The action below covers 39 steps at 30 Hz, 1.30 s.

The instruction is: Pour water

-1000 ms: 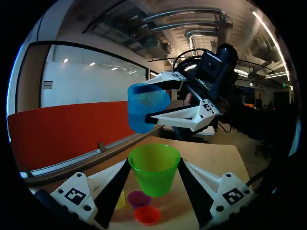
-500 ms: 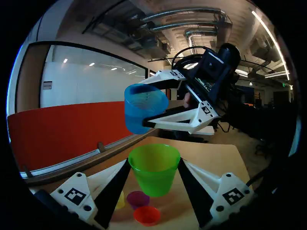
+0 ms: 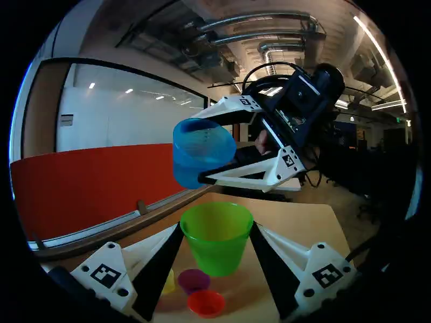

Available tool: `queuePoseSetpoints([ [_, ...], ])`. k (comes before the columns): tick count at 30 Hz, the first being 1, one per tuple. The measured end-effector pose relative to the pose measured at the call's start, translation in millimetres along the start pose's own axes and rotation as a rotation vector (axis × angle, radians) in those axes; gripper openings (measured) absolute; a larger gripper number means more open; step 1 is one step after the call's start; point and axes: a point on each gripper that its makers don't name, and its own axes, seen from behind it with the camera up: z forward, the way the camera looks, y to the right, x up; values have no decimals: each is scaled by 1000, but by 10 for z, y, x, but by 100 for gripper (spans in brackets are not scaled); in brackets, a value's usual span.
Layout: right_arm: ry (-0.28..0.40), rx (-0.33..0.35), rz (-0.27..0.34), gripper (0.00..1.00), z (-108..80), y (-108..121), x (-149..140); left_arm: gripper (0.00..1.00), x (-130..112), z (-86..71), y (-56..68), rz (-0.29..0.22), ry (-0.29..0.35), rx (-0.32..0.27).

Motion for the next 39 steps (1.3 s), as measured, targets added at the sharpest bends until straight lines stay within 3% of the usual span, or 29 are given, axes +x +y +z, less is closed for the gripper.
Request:
queuePoseSetpoints([
  [39, -54, 15, -220, 91, 66, 28, 13, 87, -24, 46, 19, 0, -4, -5],
])
